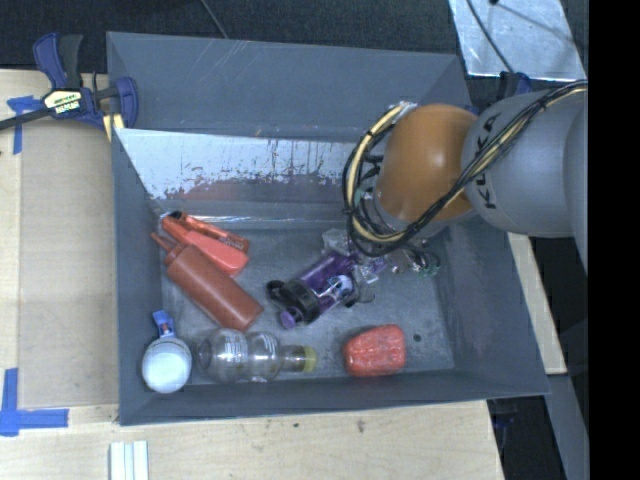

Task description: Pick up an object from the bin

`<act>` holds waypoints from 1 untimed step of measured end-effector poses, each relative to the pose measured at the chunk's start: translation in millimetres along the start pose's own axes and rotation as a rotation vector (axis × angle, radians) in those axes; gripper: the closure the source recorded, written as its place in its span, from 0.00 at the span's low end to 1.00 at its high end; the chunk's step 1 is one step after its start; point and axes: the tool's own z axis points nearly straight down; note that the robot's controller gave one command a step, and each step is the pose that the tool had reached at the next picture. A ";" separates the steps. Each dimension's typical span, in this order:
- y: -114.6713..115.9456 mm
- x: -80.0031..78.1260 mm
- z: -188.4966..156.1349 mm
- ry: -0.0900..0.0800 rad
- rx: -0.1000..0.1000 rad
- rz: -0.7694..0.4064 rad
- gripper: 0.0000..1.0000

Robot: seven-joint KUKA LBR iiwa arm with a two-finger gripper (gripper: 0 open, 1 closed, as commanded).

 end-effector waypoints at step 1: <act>0.0 0.0 0.0 0.000 0.000 0.000 1.00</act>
Offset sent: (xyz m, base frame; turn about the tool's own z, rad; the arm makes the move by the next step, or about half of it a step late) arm -0.0001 0.0000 0.0517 0.0000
